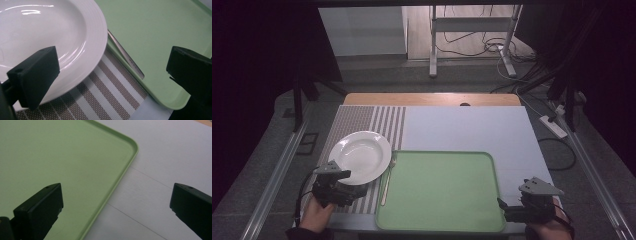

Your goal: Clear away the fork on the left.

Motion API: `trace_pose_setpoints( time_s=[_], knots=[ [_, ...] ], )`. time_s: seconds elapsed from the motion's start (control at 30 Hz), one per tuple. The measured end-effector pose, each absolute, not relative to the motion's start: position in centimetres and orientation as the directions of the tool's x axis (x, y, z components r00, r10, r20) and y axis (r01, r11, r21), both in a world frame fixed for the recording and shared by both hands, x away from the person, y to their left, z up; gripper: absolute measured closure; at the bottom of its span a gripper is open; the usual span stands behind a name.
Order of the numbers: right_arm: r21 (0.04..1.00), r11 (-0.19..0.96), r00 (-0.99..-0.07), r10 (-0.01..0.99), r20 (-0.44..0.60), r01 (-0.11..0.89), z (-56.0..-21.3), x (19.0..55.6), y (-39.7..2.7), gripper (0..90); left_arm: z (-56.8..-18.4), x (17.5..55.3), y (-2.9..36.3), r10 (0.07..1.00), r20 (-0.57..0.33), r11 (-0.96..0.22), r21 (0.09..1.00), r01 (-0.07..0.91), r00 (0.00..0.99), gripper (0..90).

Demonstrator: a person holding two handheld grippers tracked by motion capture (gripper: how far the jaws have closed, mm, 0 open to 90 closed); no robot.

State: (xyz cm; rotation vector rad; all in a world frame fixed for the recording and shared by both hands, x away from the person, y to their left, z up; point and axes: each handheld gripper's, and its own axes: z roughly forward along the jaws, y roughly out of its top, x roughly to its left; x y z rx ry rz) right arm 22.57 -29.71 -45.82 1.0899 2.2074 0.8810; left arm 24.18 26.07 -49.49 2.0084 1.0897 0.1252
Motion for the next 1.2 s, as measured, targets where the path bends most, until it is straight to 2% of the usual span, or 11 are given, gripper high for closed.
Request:
trace_pose_setpoints(
  time_s=[0.5, 1.2],
  knots=[
    [0.738, 0.464, -0.539, 0.826, -0.163, 0.489, -45.8, 22.6, -29.7, 0.0, -50.0, 22.6, 27.0, 0.750, -0.286, -0.282, 0.677, 0.679, 0.596, 0.0],
    [0.738, 0.464, -0.536, 0.828, -0.164, 0.491, -45.8, 22.6, -29.7, 0.0, -49.4, 20.3, 28.1, 0.786, -0.268, -0.230, 0.710, 0.666, 0.557, 0.0]
  ],
)
